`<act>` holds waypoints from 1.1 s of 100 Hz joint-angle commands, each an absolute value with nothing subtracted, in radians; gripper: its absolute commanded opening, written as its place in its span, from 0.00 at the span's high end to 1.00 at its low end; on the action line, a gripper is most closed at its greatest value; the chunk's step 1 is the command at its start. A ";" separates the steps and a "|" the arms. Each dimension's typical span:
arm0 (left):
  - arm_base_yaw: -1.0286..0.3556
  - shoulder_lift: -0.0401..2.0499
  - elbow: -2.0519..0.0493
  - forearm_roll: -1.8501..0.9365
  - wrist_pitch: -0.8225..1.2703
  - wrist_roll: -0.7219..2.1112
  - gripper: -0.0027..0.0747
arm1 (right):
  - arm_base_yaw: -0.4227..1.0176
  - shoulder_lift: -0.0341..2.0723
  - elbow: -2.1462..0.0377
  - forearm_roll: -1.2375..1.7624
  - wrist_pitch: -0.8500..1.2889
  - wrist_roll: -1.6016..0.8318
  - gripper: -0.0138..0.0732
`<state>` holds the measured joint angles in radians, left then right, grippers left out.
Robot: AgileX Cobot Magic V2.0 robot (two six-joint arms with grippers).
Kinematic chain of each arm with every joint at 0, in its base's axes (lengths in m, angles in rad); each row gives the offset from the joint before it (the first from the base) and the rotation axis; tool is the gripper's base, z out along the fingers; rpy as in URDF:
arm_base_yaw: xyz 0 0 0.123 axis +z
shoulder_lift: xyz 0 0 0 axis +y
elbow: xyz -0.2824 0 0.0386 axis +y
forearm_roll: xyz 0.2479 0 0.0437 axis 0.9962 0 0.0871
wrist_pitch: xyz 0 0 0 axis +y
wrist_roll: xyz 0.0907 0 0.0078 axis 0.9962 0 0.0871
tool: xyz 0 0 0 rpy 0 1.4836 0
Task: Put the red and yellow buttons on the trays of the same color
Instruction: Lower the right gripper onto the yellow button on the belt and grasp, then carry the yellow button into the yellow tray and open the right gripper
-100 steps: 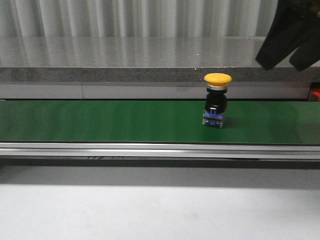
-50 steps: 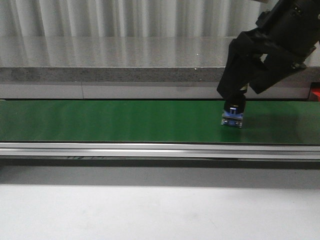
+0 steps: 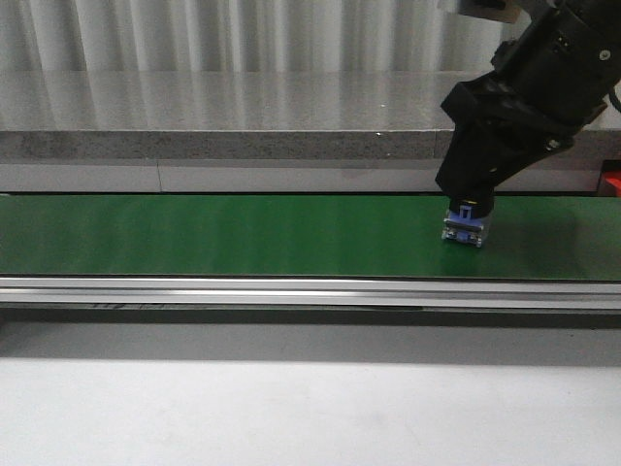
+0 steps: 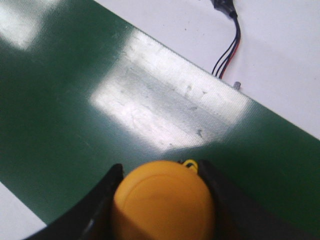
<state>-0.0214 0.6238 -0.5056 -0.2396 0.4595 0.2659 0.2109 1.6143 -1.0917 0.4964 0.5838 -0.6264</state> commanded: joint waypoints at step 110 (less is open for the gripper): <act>-0.027 0.627 -0.531 -0.259 0.392 0.255 0.99 | -0.758 1.515 -1.116 0.136 0.482 0.055 0.70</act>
